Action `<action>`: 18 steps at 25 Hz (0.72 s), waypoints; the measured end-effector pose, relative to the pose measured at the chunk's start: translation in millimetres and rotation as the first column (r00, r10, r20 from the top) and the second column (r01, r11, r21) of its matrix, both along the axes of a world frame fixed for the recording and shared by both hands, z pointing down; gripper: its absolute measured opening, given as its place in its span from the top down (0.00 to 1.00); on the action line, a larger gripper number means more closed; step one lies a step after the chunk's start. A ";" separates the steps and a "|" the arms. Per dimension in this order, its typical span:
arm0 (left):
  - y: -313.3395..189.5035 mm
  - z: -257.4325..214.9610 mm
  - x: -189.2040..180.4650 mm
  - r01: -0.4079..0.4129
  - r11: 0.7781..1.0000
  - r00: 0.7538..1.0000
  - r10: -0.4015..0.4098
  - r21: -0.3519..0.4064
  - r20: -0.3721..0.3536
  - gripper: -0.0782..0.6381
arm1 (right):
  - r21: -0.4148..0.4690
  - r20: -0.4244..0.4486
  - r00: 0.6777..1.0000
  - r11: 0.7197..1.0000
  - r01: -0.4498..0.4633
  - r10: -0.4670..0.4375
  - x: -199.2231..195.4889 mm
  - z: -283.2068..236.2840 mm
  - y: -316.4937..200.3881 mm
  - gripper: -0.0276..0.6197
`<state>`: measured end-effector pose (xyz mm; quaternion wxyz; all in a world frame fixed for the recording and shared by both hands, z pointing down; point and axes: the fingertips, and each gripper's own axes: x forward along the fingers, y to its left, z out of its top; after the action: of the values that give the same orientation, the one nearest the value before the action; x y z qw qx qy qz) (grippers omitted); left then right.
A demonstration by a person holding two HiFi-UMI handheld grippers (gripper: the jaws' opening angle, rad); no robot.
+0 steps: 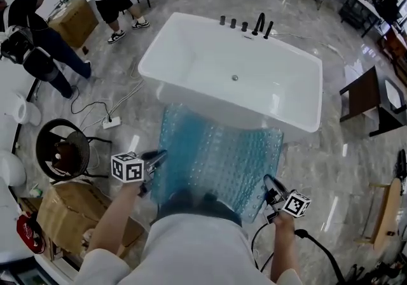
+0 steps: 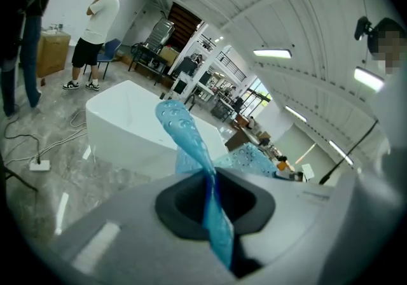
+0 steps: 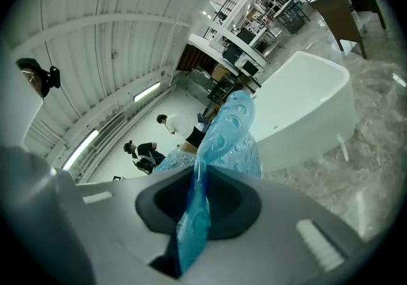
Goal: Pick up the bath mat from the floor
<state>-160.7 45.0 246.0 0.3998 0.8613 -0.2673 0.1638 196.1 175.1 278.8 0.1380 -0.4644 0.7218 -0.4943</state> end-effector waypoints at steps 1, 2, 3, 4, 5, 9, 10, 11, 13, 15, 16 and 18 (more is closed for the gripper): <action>0.5 -2.8 -2.0 0.000 1.000 1.000 0.000 0.002 -0.009 0.86 | 0.003 0.001 1.000 1.000 -0.007 0.007 -2.9 -3.1 0.0 0.88; 1.0 -4.7 -4.2 -0.003 1.000 1.000 0.003 0.005 -0.011 0.86 | 0.008 0.003 1.000 1.000 -0.016 0.016 -5.0 -5.3 0.5 0.88; 1.5 -4.9 -6.9 -0.011 1.000 1.000 0.011 0.010 -0.005 0.86 | 0.018 0.010 1.000 0.999 -0.026 0.026 -7.0 -8.3 0.8 0.88; 2.2 -3.7 -9.9 -0.023 1.000 1.000 0.023 0.015 0.008 0.86 | 0.033 0.022 0.999 0.999 -0.039 0.038 -9.7 -13.2 0.5 0.88; 3.2 -1.8 -13.2 -0.037 0.999 0.999 0.037 0.019 0.023 0.86 | 0.051 0.032 0.998 0.997 -0.053 0.051 -13.0 -18.7 0.3 0.88; 7.0 -5.9 -24.7 -0.073 0.997 0.997 0.072 0.030 0.035 0.86 | 0.071 0.027 0.994 0.992 -0.105 0.103 -26.5 -30.0 8.4 0.88; 7.3 -9.2 -26.2 -0.075 0.997 0.997 0.074 0.033 0.027 0.86 | 0.074 0.025 0.994 0.991 -0.111 0.109 -30.0 -32.2 11.0 0.88; 7.5 -11.6 -27.6 -0.075 0.997 0.997 0.075 0.036 0.017 0.86 | 0.079 0.025 0.993 0.990 -0.117 0.115 -33.5 -33.8 13.4 0.88; 7.7 -13.6 -30.1 -0.075 0.996 0.997 0.075 0.038 0.004 0.86 | 0.094 0.032 0.992 0.988 -0.126 0.123 -40.4 -37.4 16.0 0.88; 5.8 -14.3 -31.9 -0.081 0.996 0.997 0.081 0.040 0.002 0.86 | 0.114 0.045 0.990 0.984 -0.135 0.131 -46.5 -41.8 14.5 0.88; 4.0 -14.4 -33.1 -0.084 0.996 0.996 0.084 0.040 0.001 0.86 | 0.121 0.050 0.990 0.983 -0.140 0.135 -49.3 -43.3 13.0 0.88; 1.4 -14.0 -37.0 -0.083 0.996 0.996 0.084 0.034 -0.009 0.86 | 0.123 0.056 0.988 0.981 -0.149 0.143 -55.2 -43.8 11.8 0.88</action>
<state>-197.7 46.4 231.9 0.3794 0.8792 -0.2317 0.1714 140.8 186.9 235.0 0.2203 -0.4946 0.7123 -0.4466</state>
